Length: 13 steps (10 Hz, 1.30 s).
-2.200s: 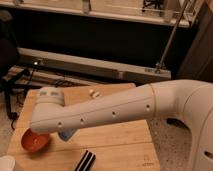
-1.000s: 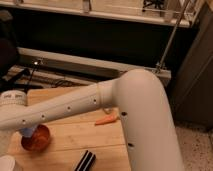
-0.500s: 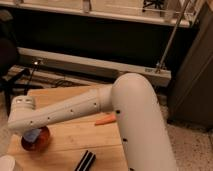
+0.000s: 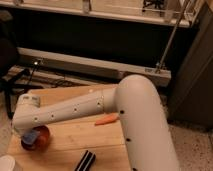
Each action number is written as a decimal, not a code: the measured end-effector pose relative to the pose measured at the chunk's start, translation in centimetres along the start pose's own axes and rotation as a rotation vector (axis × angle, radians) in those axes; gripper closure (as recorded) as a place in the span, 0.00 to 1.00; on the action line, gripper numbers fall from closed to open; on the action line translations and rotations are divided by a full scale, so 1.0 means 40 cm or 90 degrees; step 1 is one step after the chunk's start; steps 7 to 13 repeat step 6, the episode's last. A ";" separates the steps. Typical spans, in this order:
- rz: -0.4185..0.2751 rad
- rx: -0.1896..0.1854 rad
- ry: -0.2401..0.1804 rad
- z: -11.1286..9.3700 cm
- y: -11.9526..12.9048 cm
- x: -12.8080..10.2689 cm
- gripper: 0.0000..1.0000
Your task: Place the white sponge in the ceramic bowl
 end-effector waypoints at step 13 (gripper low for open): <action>-0.003 -0.006 -0.003 -0.031 0.016 -0.012 0.20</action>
